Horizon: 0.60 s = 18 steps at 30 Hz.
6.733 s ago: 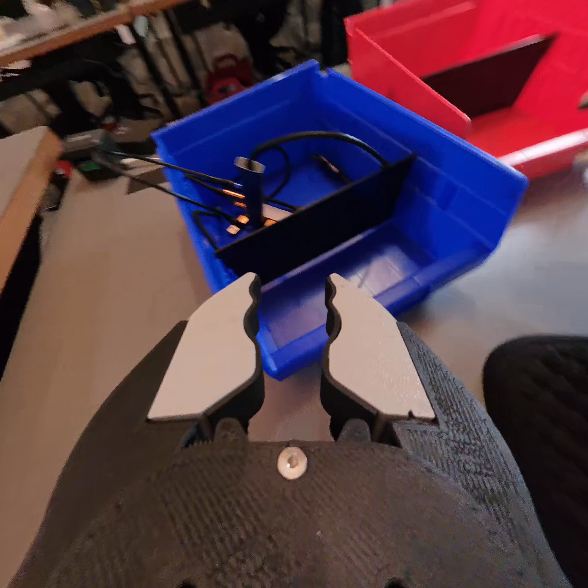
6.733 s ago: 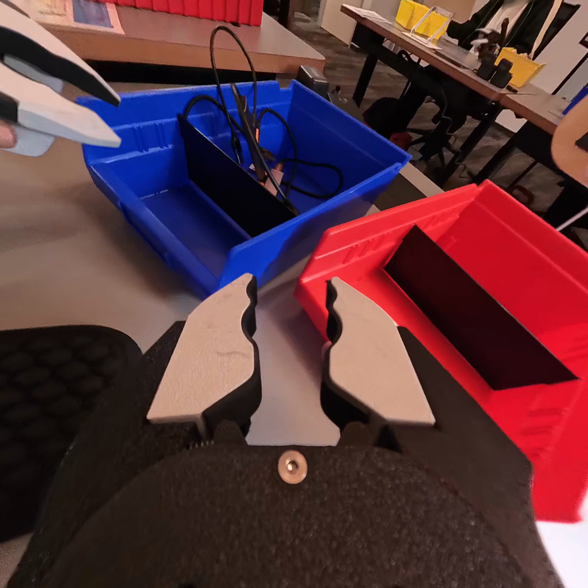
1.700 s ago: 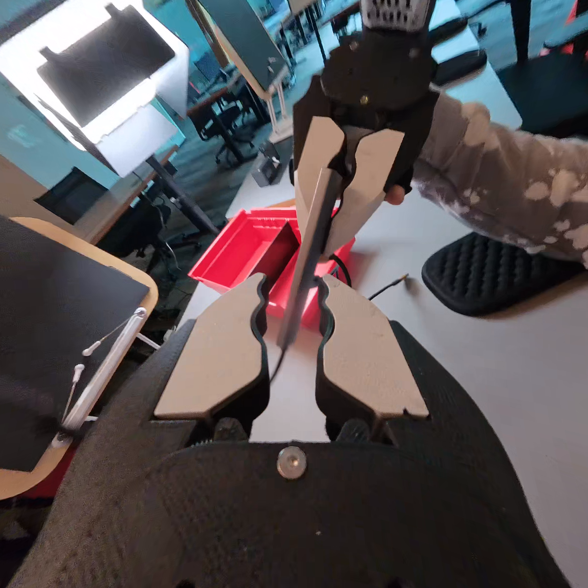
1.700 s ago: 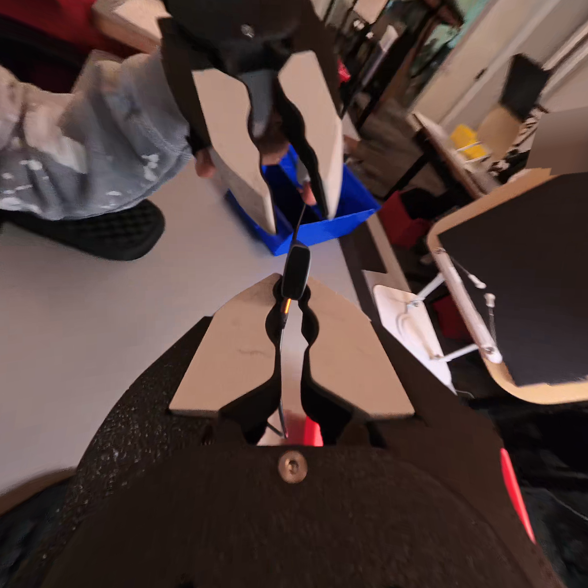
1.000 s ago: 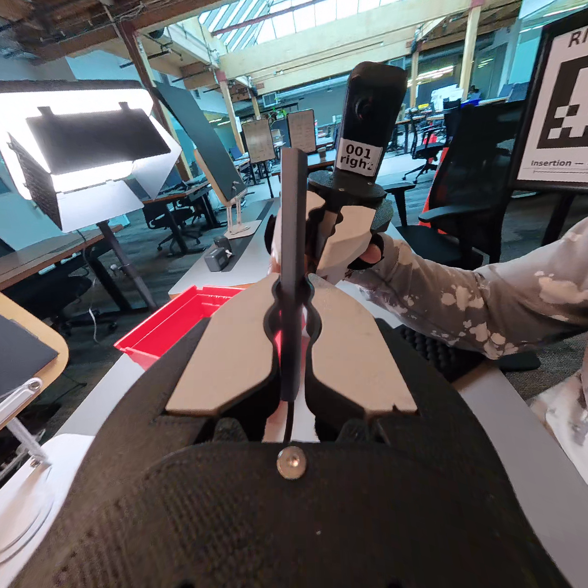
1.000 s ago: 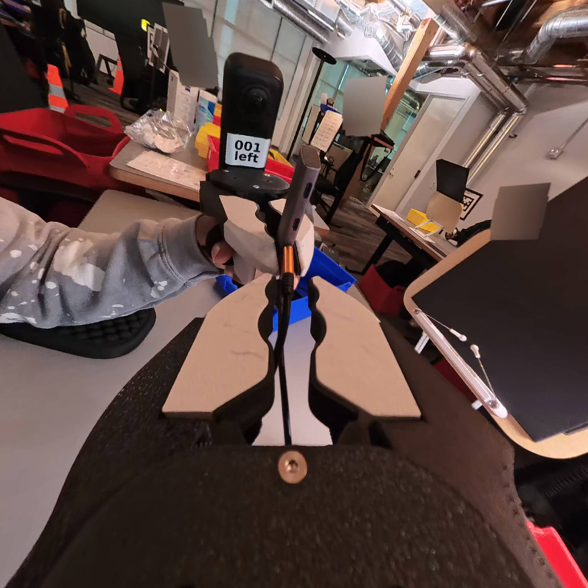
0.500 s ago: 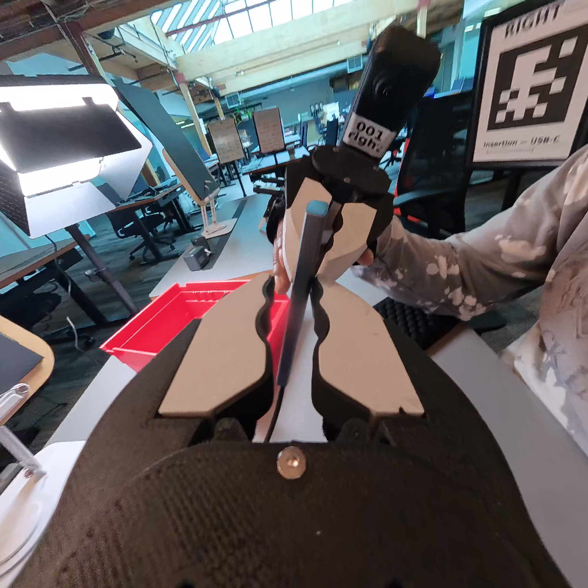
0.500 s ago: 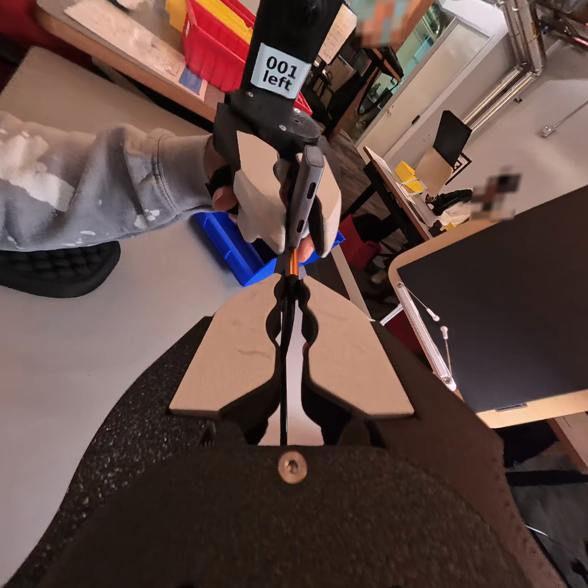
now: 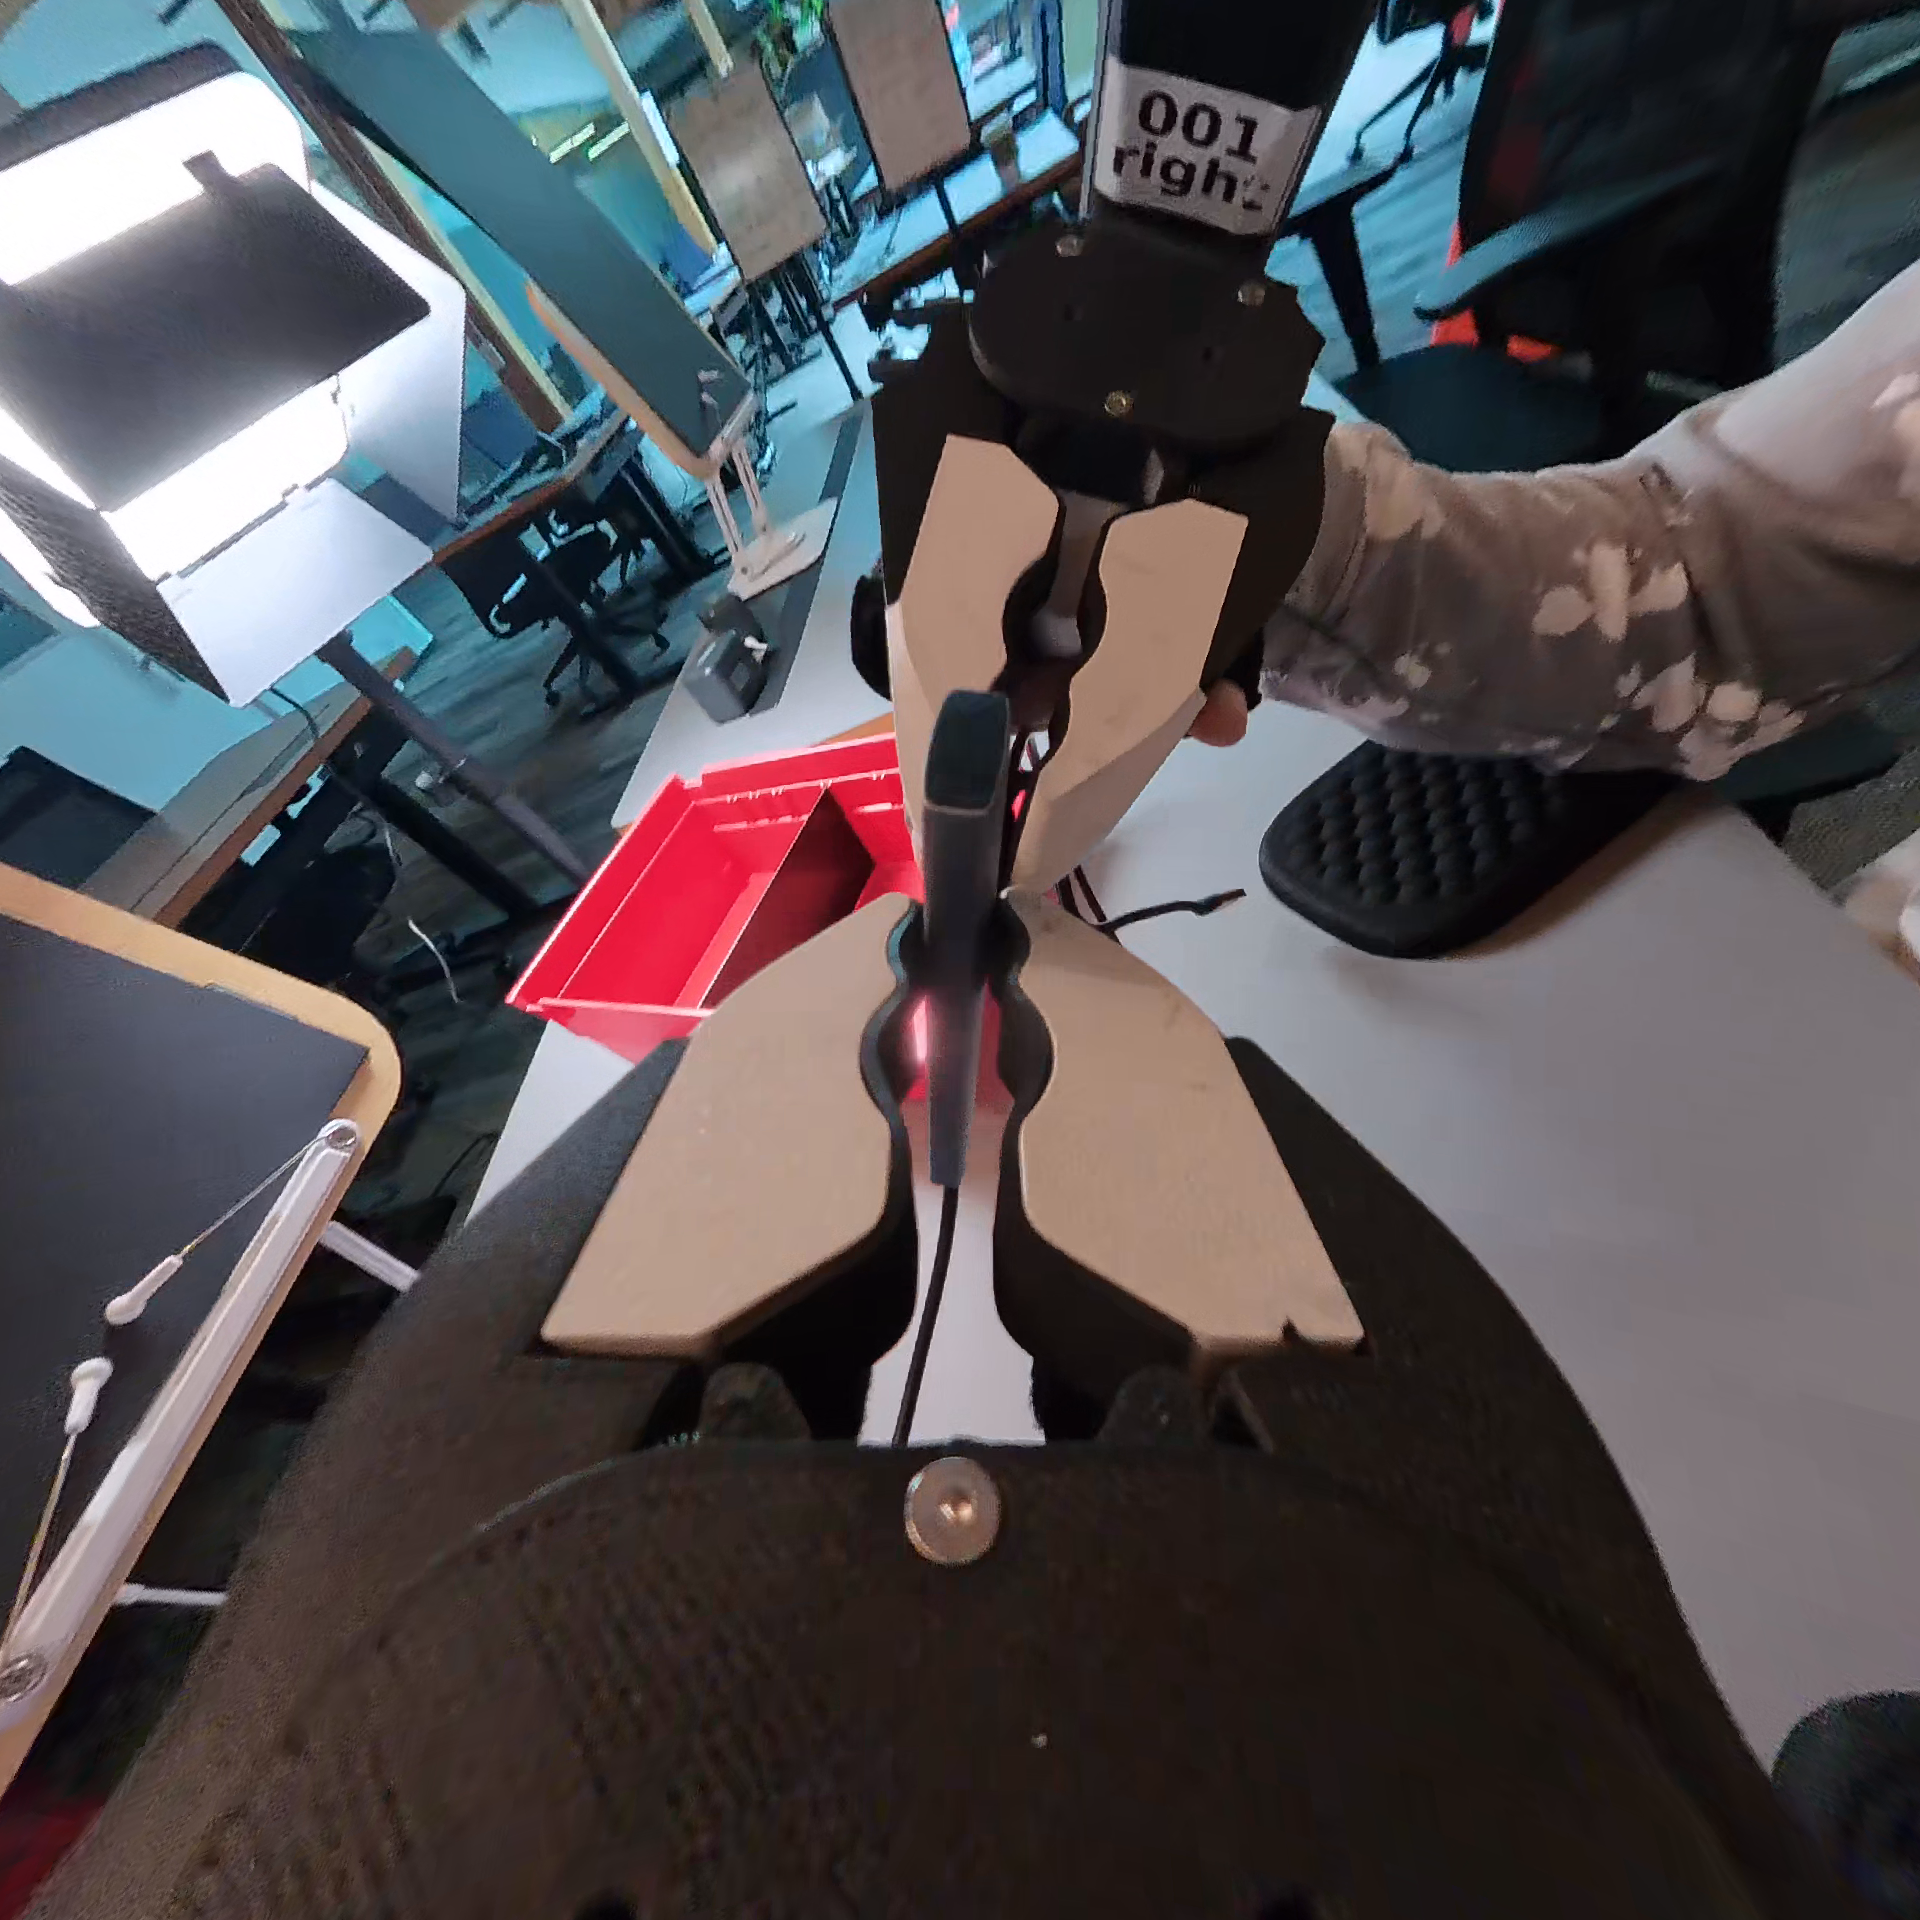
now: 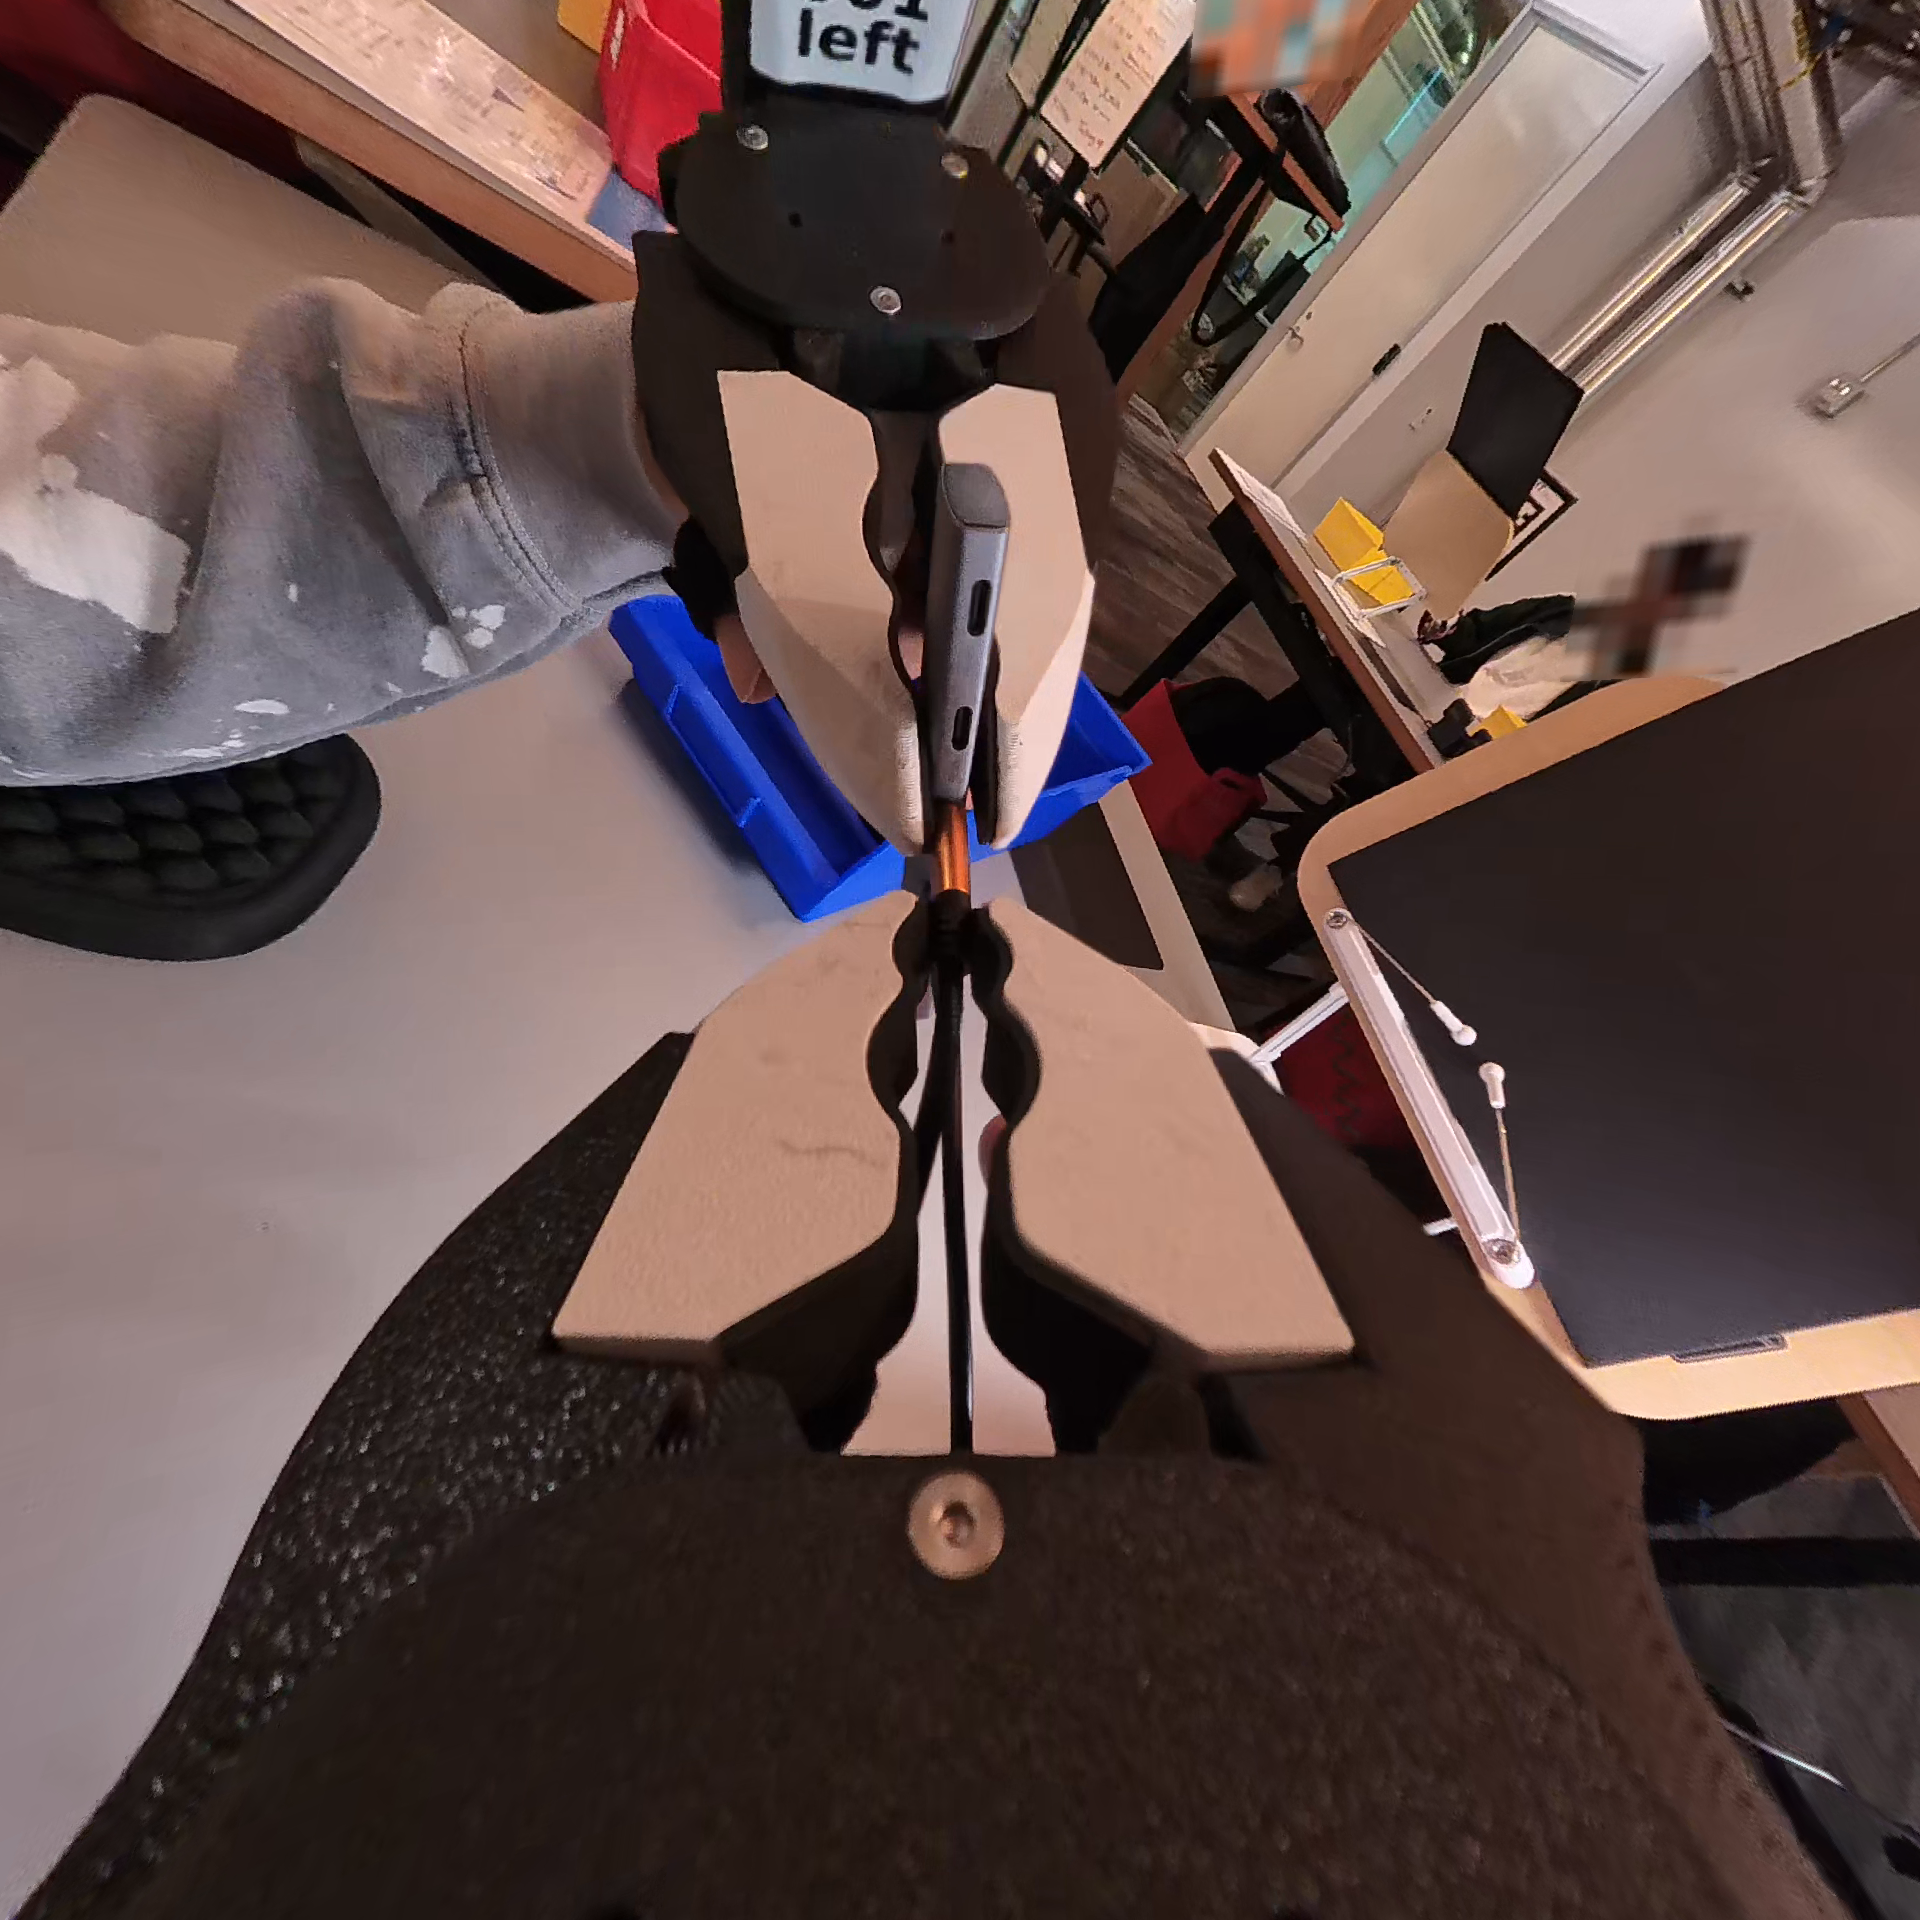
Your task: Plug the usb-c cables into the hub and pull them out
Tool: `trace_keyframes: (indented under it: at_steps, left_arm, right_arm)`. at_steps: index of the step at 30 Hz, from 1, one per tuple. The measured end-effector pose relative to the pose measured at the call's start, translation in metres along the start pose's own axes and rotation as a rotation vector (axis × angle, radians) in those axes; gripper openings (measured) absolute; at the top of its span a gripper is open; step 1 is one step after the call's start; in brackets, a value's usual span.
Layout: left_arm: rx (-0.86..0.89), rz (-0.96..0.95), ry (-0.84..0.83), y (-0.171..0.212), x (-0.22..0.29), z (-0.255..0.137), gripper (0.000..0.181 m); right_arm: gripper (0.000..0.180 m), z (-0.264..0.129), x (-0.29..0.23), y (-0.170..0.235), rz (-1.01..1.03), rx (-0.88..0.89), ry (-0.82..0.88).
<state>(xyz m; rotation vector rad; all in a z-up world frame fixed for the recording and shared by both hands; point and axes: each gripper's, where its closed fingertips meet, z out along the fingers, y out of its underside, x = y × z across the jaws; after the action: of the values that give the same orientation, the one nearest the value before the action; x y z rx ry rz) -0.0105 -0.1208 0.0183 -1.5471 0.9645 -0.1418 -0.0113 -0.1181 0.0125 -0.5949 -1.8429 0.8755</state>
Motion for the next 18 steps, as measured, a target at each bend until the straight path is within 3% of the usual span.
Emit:
trace_keyframes:
  at_steps: [7, 9, 10, 13, 16, 18]
  left_arm:
    - [-0.103, -0.002, -0.012, 0.019, -0.005, 0.005, 0.011]
    - [-0.191, -0.048, -0.165, 0.045, -0.034, -0.024, 0.011]
    - [-0.117, -0.118, -0.163, 0.043, -0.038, -0.042, 0.011]
    - [0.002, -0.137, -0.216, 0.021, -0.042, -0.071, 0.010]
    - [0.010, -0.108, -0.271, 0.010, -0.048, -0.058, 0.011]
    - [-0.020, -0.095, -0.322, 0.014, -0.056, -0.049, 0.011]
  right_arm:
    - [0.007, -0.006, 0.002, 0.016, 0.038, -0.019, -0.060]
    - [0.007, -0.042, 0.026, 0.013, 0.108, 0.063, -0.005]
    - [0.007, -0.065, 0.039, 0.011, 0.143, 0.105, 0.028]
    - [0.007, -0.105, 0.070, 0.012, 0.138, 0.146, 0.210]
    - [0.007, -0.128, 0.105, -0.001, 0.141, 0.283, 0.426]
    - [0.007, -0.148, 0.134, -0.003, 0.138, 0.361, 0.656]
